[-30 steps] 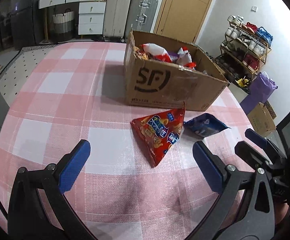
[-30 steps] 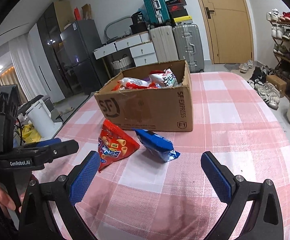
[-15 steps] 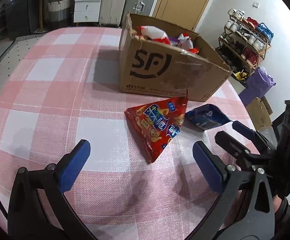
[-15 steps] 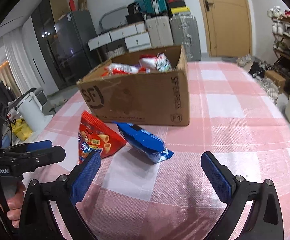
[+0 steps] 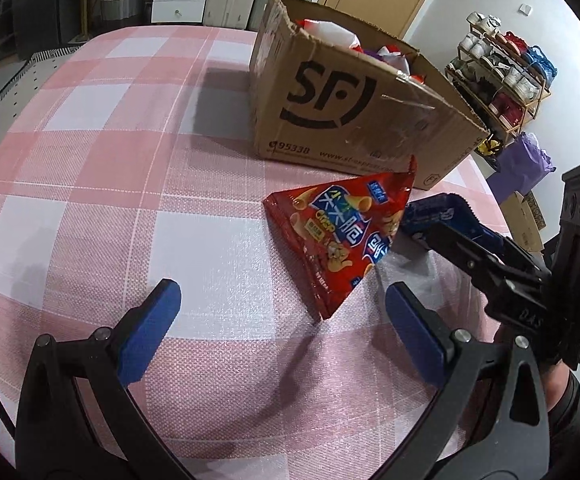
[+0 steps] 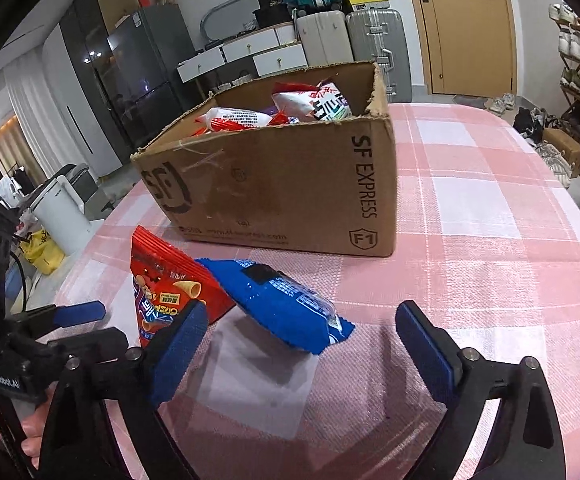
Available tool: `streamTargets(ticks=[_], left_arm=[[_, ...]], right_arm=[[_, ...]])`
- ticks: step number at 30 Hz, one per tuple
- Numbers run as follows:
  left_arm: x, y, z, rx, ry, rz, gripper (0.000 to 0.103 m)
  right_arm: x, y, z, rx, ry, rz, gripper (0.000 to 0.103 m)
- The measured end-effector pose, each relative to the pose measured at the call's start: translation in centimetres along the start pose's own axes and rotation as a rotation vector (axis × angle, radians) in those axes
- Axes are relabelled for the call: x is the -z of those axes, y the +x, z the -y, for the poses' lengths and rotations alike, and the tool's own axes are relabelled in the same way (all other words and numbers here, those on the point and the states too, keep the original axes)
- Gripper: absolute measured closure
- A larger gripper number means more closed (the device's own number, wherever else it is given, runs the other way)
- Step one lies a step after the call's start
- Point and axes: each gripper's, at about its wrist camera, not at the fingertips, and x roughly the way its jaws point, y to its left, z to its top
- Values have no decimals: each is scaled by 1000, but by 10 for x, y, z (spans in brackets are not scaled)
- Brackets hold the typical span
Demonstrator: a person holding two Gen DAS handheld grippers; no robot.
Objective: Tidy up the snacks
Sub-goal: 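Grasp the blue bag with the right gripper while the left gripper grasps the red chip bag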
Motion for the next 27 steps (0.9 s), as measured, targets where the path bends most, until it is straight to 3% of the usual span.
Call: streamTargets(ticks=[5,7,12,27], left_arm=[[1,4,-2,-2,-4,-9,1],[2,4,-2,-3,-7,-11,1],[3,4,-3,-10,-7,-13,1],[7,-19,5,-40,12,19,1]], right_arm=[[-3,9,1,-20,17,-28,30],[-3,11,1,-30,23,-37,48],[-2,11,1,-58,27,-31,61],[-1,-16,-3,-63,21,39,62]])
